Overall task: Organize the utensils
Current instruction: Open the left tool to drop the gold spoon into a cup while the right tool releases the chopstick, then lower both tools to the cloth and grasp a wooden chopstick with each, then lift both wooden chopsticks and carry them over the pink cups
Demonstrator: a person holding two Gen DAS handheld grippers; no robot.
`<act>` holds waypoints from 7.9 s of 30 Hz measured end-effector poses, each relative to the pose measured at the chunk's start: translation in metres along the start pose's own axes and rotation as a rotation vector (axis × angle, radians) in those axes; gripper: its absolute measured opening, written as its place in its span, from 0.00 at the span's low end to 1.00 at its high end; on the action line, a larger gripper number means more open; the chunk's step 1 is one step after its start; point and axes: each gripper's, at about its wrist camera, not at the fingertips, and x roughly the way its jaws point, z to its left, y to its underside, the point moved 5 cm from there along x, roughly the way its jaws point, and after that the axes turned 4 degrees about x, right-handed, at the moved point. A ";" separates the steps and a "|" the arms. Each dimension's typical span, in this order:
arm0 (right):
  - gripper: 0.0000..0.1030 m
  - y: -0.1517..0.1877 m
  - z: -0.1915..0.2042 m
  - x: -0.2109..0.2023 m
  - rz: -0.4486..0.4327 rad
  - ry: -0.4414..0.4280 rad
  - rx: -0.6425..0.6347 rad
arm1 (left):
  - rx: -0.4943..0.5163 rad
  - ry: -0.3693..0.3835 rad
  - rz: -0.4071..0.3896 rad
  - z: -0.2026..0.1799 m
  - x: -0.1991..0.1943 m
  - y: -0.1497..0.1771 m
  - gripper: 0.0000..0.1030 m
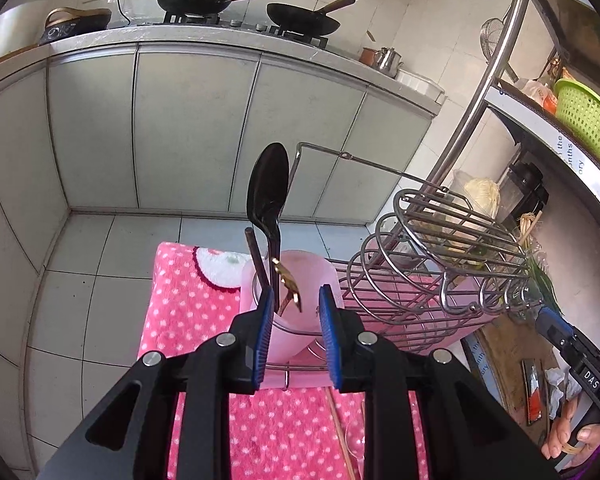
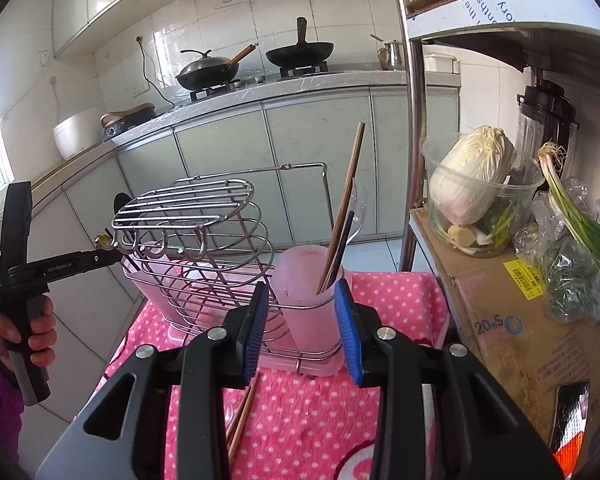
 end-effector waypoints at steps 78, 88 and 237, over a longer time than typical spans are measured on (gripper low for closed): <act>0.08 0.172 -0.015 0.100 0.605 -0.053 0.241 | 0.099 -0.165 0.490 -0.075 0.150 0.146 0.07; 0.27 0.152 -0.024 0.104 0.584 -0.031 0.210 | 0.054 -0.124 0.450 -0.048 0.113 0.140 0.05; 0.05 -0.077 -0.003 -0.006 -0.135 0.030 0.020 | 0.059 -0.078 -0.317 -0.020 -0.046 -0.043 0.05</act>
